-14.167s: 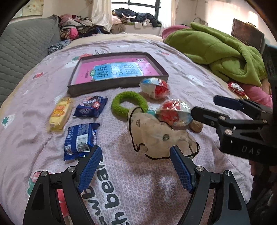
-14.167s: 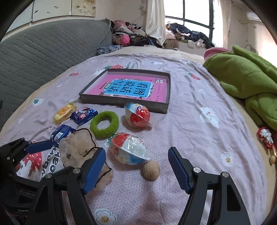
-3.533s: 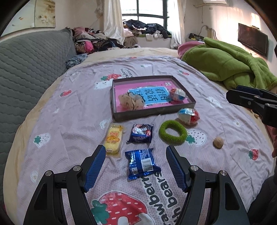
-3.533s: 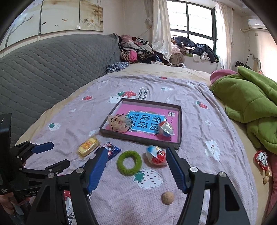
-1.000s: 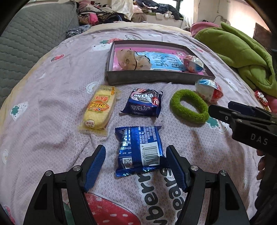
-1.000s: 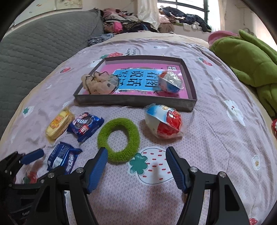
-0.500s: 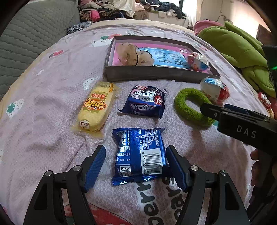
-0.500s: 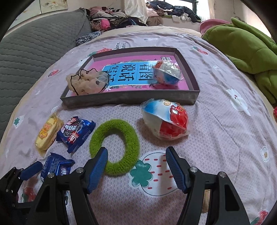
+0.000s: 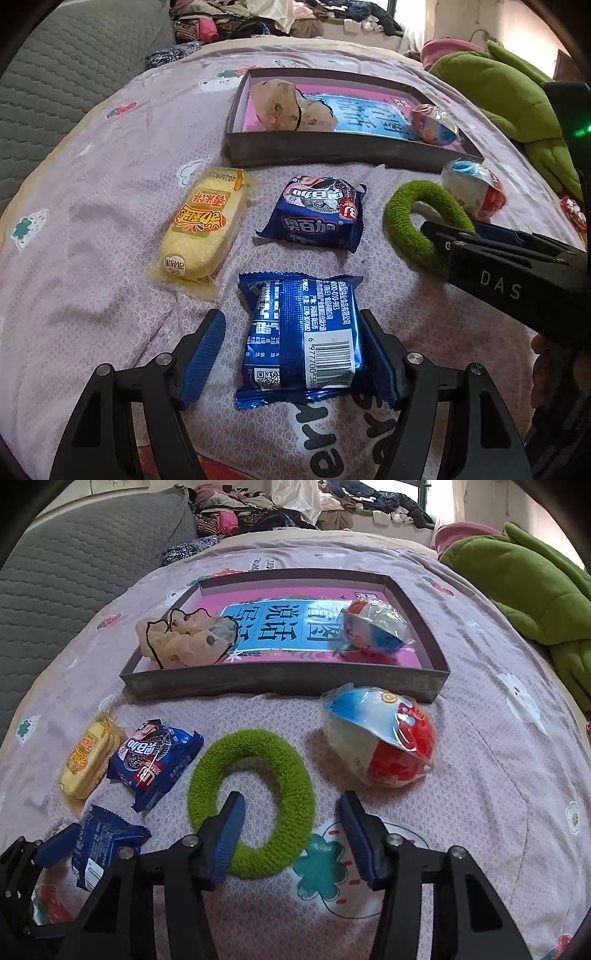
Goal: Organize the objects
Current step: 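Grasp the green fuzzy ring with the right gripper while the left approaches the blue packet, then close the left gripper on the blue snack packet while the right lifts the ring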
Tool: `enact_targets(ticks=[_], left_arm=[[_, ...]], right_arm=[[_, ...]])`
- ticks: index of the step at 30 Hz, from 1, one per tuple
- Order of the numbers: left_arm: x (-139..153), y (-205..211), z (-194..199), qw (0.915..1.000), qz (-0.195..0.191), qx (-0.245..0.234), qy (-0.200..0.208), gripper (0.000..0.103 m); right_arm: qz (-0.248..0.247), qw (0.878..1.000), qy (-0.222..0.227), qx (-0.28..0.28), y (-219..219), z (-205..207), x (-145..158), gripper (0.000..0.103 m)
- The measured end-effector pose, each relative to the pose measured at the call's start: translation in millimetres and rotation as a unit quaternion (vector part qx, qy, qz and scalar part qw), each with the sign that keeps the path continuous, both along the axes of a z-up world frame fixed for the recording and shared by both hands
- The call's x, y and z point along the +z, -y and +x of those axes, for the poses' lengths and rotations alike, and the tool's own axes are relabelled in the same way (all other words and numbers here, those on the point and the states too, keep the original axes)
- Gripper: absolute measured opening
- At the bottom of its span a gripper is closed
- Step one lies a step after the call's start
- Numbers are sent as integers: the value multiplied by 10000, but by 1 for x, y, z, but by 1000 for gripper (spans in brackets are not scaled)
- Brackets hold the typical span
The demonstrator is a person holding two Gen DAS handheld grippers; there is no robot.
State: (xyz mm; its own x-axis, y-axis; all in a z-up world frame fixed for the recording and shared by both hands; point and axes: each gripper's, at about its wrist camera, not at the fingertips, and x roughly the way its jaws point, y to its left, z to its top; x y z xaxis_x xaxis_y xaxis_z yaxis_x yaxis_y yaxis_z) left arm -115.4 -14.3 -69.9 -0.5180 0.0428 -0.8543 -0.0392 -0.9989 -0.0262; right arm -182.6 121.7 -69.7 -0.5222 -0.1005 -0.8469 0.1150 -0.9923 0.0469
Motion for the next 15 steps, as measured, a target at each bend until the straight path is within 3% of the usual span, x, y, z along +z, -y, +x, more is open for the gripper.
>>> enact_targets(ticks=[9, 15], left_arm=[[-4, -4, -2, 9999, -122, -47, 49, 73], [-4, -3, -1, 9999, -137, -26, 60, 74]], right_arm=[[210, 9995, -91, 197, 10, 3, 0, 24], [126, 9996, -104, 211, 7, 3, 1, 16]])
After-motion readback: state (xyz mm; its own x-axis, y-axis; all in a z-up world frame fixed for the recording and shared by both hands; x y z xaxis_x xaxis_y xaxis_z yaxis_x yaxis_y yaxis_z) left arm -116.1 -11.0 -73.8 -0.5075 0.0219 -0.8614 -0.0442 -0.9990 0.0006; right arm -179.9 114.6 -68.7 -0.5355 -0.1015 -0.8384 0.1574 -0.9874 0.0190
